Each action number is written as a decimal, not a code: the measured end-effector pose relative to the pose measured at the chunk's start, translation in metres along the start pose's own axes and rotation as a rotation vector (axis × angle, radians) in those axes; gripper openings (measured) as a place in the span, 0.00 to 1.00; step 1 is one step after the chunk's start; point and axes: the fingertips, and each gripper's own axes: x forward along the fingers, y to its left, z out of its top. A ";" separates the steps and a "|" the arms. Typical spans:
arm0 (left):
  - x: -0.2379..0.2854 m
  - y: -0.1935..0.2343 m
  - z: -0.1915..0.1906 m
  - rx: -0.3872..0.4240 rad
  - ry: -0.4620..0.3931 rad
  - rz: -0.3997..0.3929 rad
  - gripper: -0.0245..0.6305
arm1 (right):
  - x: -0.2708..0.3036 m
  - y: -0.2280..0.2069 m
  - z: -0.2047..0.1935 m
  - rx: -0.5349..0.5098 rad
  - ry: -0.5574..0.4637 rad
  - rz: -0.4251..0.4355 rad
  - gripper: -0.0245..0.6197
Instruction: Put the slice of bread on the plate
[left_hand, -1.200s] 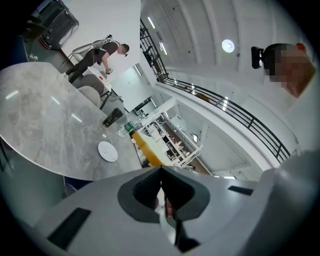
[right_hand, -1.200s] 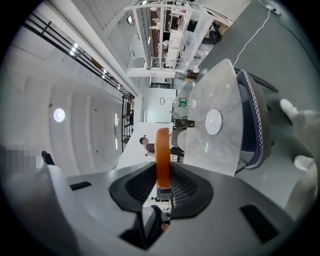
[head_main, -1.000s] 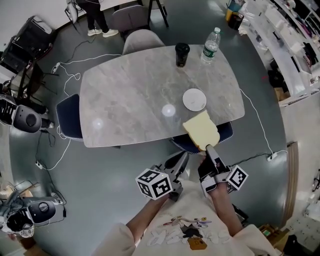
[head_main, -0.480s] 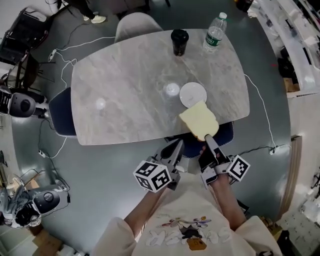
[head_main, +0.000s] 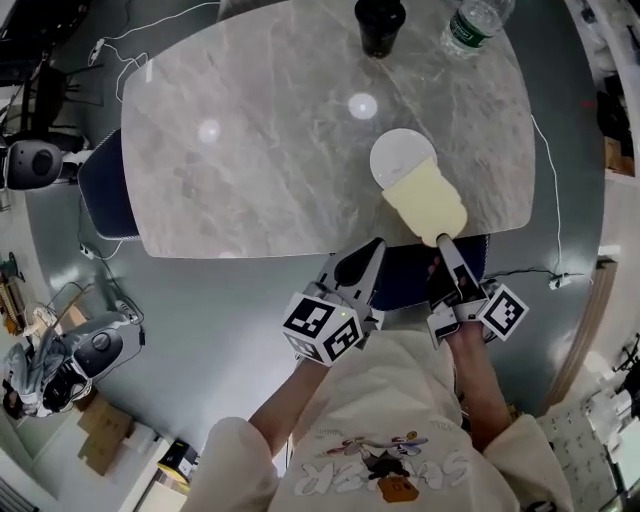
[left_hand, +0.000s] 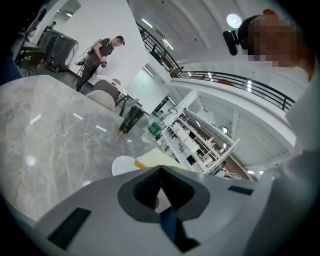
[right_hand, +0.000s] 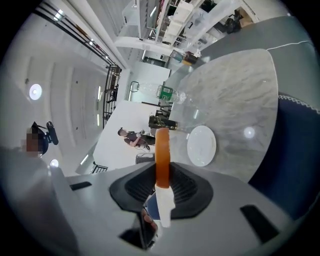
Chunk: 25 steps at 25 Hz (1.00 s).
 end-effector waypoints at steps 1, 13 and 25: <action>0.005 0.004 0.002 0.008 0.000 0.008 0.03 | 0.005 -0.005 0.002 0.006 0.011 -0.005 0.17; 0.063 0.051 0.000 0.012 0.028 0.066 0.03 | 0.069 -0.063 0.016 0.077 0.035 -0.080 0.17; 0.093 0.066 -0.010 0.007 0.065 0.071 0.03 | 0.082 -0.086 0.024 0.004 0.086 -0.175 0.17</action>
